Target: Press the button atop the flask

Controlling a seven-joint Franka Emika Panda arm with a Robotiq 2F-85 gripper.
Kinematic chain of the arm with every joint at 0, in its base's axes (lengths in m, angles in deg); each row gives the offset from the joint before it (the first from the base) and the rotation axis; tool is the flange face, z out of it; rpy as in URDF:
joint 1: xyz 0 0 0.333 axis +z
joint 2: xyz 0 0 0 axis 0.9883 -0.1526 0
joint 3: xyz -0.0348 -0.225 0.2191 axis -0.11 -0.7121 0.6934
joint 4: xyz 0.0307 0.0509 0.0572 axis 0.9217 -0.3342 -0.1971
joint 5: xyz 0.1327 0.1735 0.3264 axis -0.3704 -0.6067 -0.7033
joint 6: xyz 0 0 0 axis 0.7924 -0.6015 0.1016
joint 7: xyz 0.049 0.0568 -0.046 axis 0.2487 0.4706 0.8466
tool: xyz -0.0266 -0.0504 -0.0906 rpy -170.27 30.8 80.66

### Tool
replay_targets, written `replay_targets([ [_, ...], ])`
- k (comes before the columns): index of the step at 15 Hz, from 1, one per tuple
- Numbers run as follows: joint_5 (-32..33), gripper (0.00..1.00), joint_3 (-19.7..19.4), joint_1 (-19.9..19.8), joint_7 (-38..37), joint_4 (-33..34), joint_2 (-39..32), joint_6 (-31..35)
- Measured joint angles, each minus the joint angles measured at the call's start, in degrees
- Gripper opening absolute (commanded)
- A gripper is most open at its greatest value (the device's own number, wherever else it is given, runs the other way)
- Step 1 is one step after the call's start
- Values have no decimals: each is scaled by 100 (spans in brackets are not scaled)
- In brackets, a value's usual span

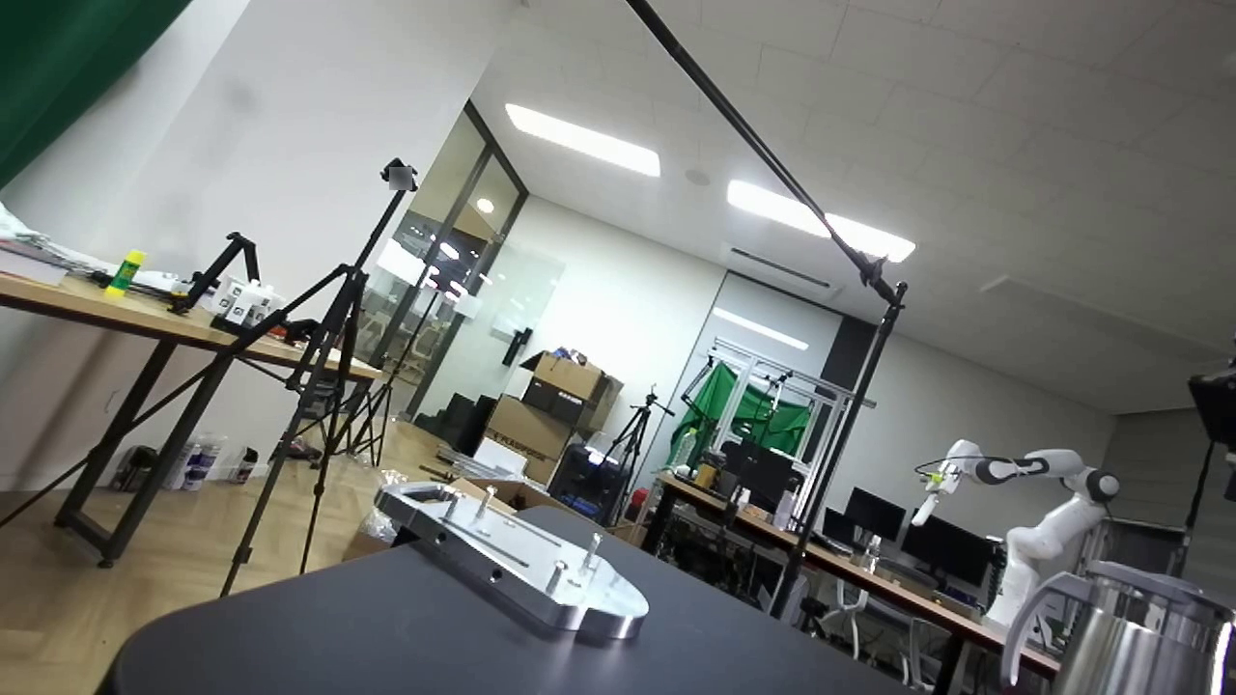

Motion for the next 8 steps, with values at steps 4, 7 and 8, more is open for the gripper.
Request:
replay_targets([
  [4, -151, 0, 27, 87, -1, 338, -497, 41],
  [7, -478, 0, 27, 153, 11, 623, -860, -210],
  [8, -568, 0, 27, 169, 11, 722, -976, -324],
])
